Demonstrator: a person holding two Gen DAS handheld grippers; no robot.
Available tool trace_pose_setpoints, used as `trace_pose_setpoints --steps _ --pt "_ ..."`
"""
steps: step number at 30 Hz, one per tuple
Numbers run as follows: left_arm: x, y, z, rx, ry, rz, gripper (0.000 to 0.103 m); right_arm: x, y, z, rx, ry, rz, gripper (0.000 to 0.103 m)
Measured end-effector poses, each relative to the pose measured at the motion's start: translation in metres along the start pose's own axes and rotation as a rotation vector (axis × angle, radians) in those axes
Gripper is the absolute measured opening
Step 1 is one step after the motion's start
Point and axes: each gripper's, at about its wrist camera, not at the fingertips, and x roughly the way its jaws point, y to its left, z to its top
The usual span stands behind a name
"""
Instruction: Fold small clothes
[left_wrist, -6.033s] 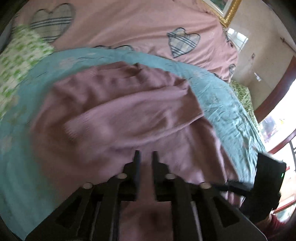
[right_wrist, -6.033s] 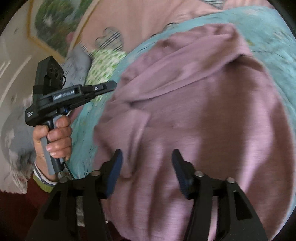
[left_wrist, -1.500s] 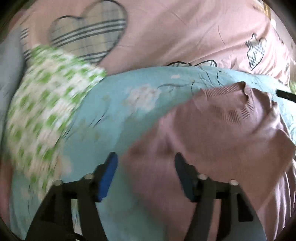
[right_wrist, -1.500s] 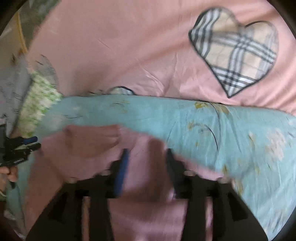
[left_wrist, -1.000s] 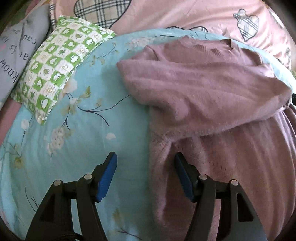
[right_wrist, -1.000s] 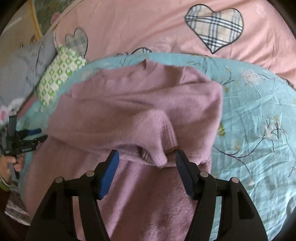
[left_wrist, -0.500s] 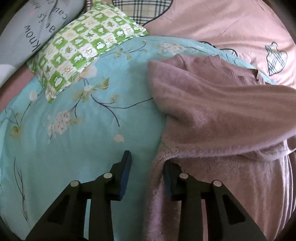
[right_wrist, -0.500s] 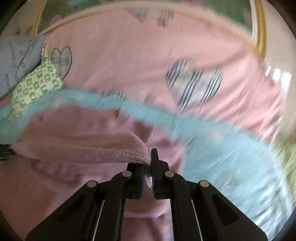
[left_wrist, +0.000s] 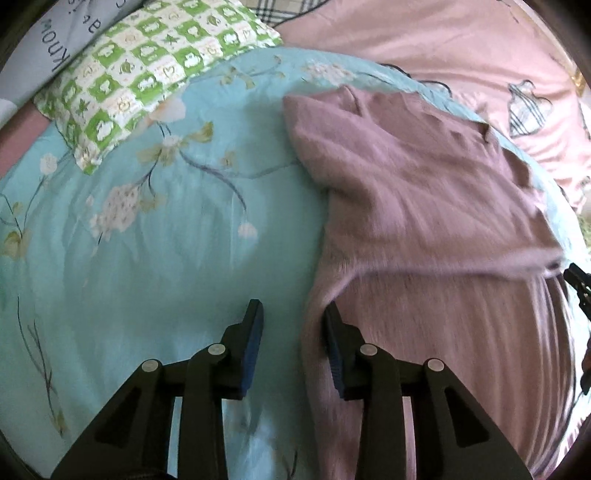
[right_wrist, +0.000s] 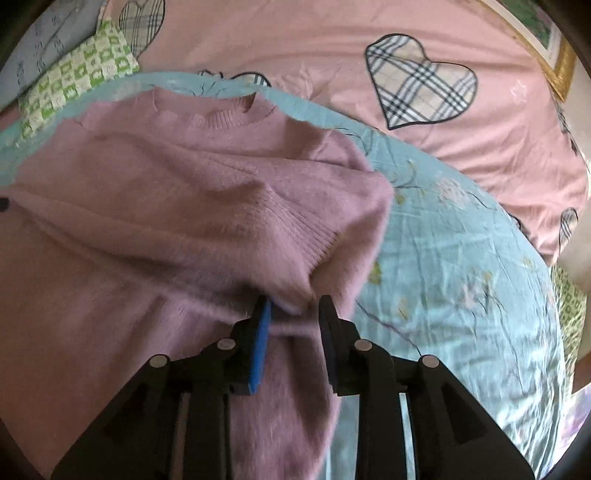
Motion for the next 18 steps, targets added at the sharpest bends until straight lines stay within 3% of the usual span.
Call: trace_pose_setpoints --steps 4,10,18 --pt "-0.020 0.004 -0.026 0.003 0.023 -0.048 0.036 -0.040 -0.001 -0.020 0.067 -0.020 0.070 0.038" --pt "-0.055 0.012 -0.081 -0.023 0.051 -0.125 0.047 -0.087 0.002 -0.053 0.185 -0.040 0.214 0.045" --pt "-0.090 0.017 -0.157 -0.077 0.081 -0.235 0.055 -0.128 0.013 -0.101 0.271 -0.042 0.277 0.049"
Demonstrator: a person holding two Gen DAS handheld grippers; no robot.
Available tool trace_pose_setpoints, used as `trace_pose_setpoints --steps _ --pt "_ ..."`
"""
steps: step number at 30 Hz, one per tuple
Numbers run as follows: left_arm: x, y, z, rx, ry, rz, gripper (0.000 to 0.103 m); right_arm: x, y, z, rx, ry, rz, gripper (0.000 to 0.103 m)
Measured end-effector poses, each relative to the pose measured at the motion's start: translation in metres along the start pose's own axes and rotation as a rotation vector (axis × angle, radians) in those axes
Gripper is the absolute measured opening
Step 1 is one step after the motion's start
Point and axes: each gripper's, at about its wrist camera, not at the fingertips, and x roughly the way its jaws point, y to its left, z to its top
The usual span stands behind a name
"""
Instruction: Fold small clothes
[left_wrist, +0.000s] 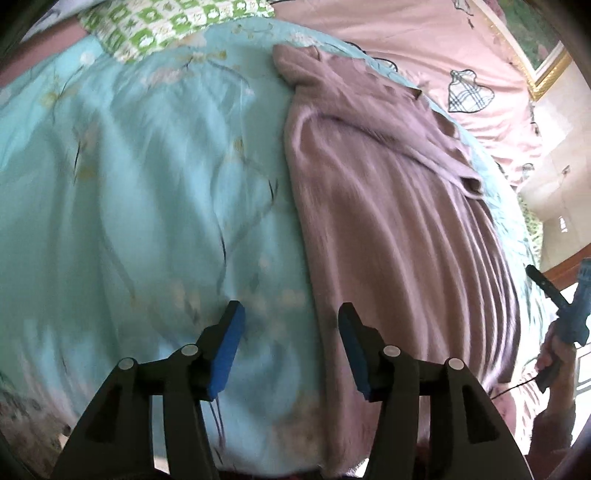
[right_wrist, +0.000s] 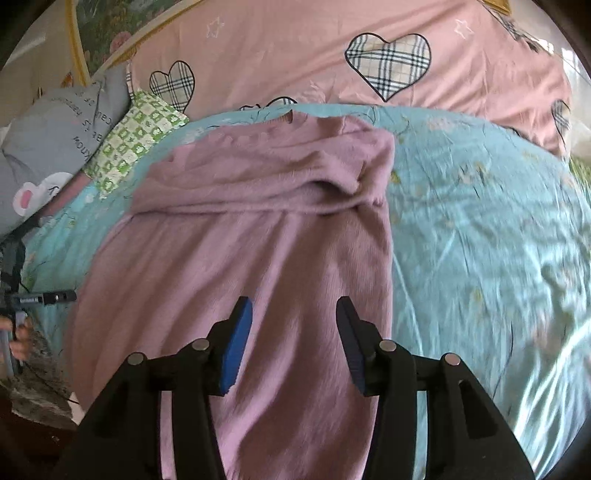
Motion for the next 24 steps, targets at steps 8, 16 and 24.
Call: trace_pose_setpoints --steps 8,16,24 --pt "0.001 -0.019 -0.041 0.041 0.030 -0.033 0.059 -0.030 -0.013 -0.046 0.114 -0.005 0.031 0.051" --pt "0.009 -0.040 -0.052 0.092 0.029 -0.030 0.060 -0.048 -0.044 -0.073 0.256 -0.012 0.080 0.052" --pt "-0.013 -0.029 -0.047 0.078 -0.032 -0.076 0.006 -0.051 -0.062 -0.093 0.367 0.007 0.116 0.052"
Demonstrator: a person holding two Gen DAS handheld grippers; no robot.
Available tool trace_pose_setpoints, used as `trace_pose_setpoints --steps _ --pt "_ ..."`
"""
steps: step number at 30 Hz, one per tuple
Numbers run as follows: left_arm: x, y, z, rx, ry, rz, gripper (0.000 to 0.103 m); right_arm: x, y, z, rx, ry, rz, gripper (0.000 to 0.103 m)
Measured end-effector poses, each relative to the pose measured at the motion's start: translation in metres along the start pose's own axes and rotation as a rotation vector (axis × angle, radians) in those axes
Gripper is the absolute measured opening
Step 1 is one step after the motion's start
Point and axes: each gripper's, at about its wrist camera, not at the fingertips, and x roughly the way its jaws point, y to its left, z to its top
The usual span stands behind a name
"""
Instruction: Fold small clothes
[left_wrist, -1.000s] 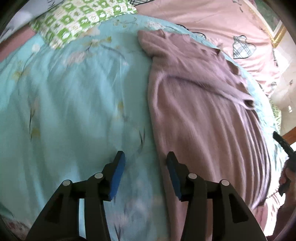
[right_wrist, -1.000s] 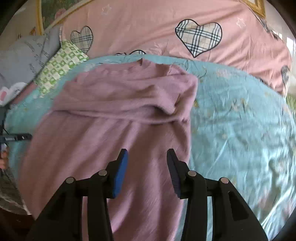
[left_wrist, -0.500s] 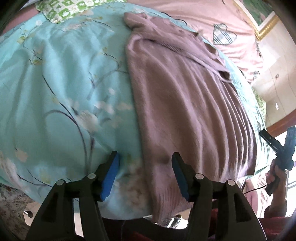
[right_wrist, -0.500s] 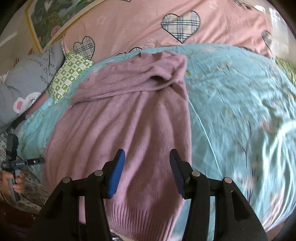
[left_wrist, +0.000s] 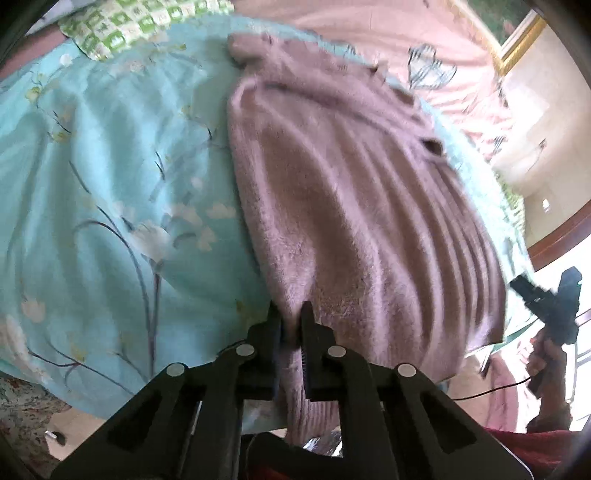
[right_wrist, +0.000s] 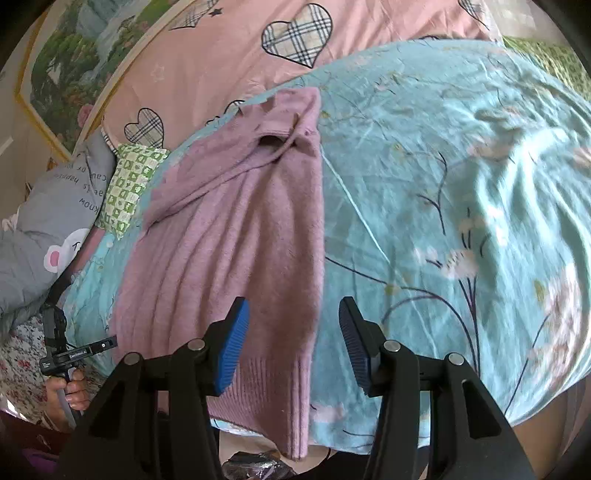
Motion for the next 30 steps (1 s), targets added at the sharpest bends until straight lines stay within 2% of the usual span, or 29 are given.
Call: trace_pose_setpoints --steps 3,5,8,9,11,13,17,18,19,22,23,24,25,26,27,30 --pt "-0.006 0.009 0.001 -0.008 -0.012 -0.009 0.006 -0.007 -0.005 -0.004 -0.001 -0.003 0.017 0.052" --pt "0.001 0.012 -0.003 -0.016 0.013 0.003 0.005 -0.007 -0.009 -0.007 0.001 0.008 0.018 0.052" --pt "0.008 0.012 -0.011 -0.035 0.047 -0.018 0.007 -0.005 -0.017 -0.013 0.028 0.034 0.037 0.052" --pt "0.010 0.012 -0.014 -0.043 0.063 -0.033 0.010 -0.005 -0.018 -0.014 0.033 0.038 0.053 0.052" --pt "0.017 0.012 -0.022 -0.071 0.110 -0.055 0.035 -0.004 -0.017 -0.018 0.027 0.056 0.092 0.052" --pt "0.019 0.011 -0.030 -0.080 0.117 -0.073 0.040 0.001 -0.014 -0.021 0.011 0.093 0.128 0.052" --pt "0.024 -0.001 -0.033 -0.033 0.113 -0.044 0.045 0.017 -0.012 -0.028 0.000 0.164 0.205 0.052" --pt "0.026 -0.004 -0.032 -0.024 0.110 -0.044 0.045 0.023 -0.011 -0.030 0.009 0.172 0.246 0.052" --pt "0.027 -0.007 -0.031 -0.016 0.104 -0.044 0.044 0.028 -0.009 -0.031 0.017 0.175 0.271 0.052" --pt "0.032 -0.009 -0.027 -0.012 0.098 -0.078 0.016 0.042 -0.006 -0.031 0.075 0.167 0.336 0.051" --pt "0.033 -0.007 -0.026 -0.021 0.099 -0.088 0.012 0.043 -0.006 -0.032 0.082 0.159 0.345 0.049" --pt "0.033 -0.005 -0.026 -0.029 0.092 -0.099 0.010 0.045 -0.006 -0.031 0.091 0.152 0.349 0.038" --pt "0.032 -0.003 -0.027 -0.032 0.082 -0.112 0.008 0.046 -0.008 -0.031 0.101 0.158 0.338 0.014" --pt "0.030 -0.001 -0.028 -0.033 0.074 -0.121 0.007 0.047 -0.011 -0.032 0.112 0.168 0.322 0.007" --pt "0.028 0.003 -0.031 -0.036 0.060 -0.135 0.007 0.045 -0.018 -0.035 0.123 0.175 0.304 0.007" --pt "0.029 0.013 -0.039 -0.065 0.052 -0.156 0.004 0.034 -0.030 -0.043 0.130 0.180 0.320 0.006"
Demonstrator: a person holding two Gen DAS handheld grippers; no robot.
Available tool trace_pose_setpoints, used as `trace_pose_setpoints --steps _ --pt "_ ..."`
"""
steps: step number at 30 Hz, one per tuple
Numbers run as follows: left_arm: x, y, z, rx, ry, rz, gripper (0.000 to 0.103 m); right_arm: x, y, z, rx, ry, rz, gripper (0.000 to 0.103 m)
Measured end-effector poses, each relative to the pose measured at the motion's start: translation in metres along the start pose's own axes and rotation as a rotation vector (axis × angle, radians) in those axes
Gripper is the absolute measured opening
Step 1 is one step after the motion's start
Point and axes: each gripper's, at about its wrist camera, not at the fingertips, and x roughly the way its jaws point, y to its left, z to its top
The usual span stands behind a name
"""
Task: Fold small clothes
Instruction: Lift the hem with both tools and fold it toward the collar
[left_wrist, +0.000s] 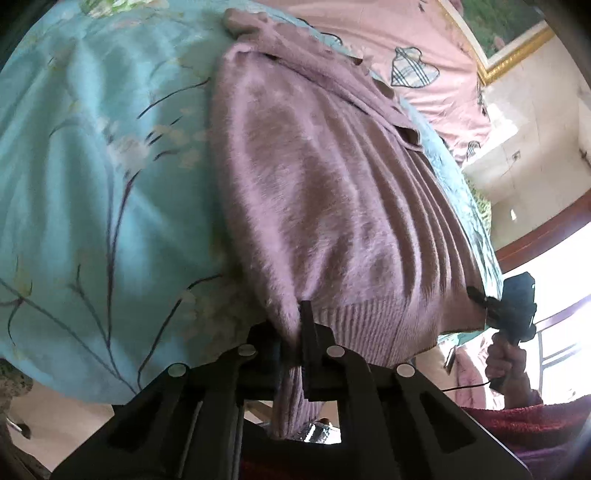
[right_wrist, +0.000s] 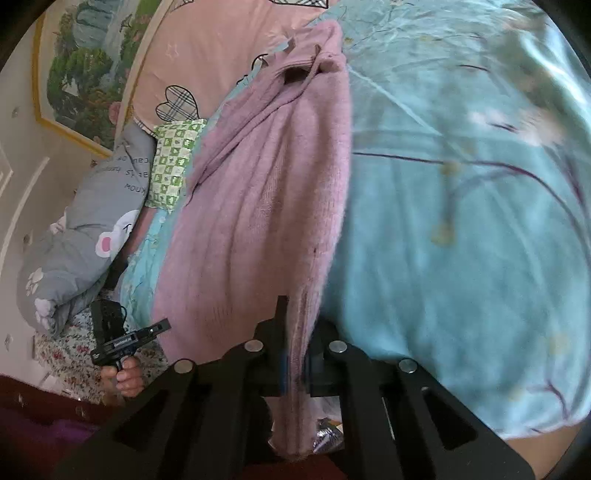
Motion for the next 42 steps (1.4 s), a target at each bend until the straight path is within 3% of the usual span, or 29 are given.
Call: trace_pose_setpoints --steps 3,6,12,22,26,31,38,42 --pt "-0.003 0.005 0.001 -0.040 -0.015 -0.041 0.004 -0.005 0.000 -0.001 0.007 0.011 0.014 0.006" --pt "-0.011 -0.009 0.006 0.002 -0.045 -0.053 0.004 -0.010 0.007 0.004 -0.010 -0.005 0.051 0.006" --pt "-0.048 -0.021 0.029 0.001 -0.170 -0.114 0.003 -0.038 0.027 0.022 -0.064 -0.152 0.220 0.006" --pt "-0.083 -0.044 0.133 0.038 -0.383 -0.198 0.003 -0.054 0.057 0.100 -0.112 -0.318 0.349 0.006" --pt "-0.079 -0.052 0.189 0.058 -0.435 -0.180 0.003 -0.043 0.065 0.149 -0.120 -0.359 0.330 0.006" --pt "-0.058 -0.048 0.262 0.055 -0.464 -0.141 0.003 -0.011 0.075 0.228 -0.125 -0.341 0.244 0.006" --pt "0.004 -0.021 0.337 0.004 -0.436 -0.057 0.003 0.049 0.069 0.313 -0.102 -0.320 0.196 0.006" --pt "0.041 -0.009 0.366 0.001 -0.412 -0.003 0.003 0.087 0.053 0.350 -0.076 -0.301 0.122 0.006"
